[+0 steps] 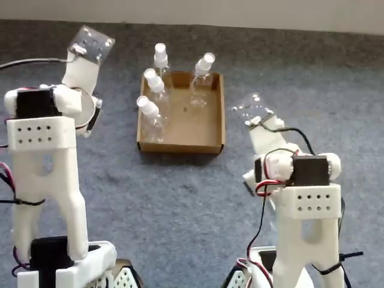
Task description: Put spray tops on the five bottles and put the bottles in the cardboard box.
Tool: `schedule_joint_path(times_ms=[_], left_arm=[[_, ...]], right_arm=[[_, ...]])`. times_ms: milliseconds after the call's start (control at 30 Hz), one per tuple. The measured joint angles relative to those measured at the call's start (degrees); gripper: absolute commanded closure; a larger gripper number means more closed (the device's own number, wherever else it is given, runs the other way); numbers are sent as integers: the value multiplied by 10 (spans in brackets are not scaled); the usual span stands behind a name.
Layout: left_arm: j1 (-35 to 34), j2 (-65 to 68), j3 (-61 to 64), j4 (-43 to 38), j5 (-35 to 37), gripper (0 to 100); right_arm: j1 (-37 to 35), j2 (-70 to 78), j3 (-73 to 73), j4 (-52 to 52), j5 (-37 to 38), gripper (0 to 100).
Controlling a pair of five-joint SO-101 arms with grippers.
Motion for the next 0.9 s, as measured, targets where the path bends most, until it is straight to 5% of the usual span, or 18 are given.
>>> schedule_joint_path(times_ms=[200,533,900], left_arm=[[40,-3,-134,83,99,997],[138,-183,-121,87,202,996],[323,-296,-116,-89,353,996]], right_arm=[[-96,-47,2,-100,-92,947],[-183,-275,258,-309,-144,947],[-185,-524,482,-423,-191,981]])
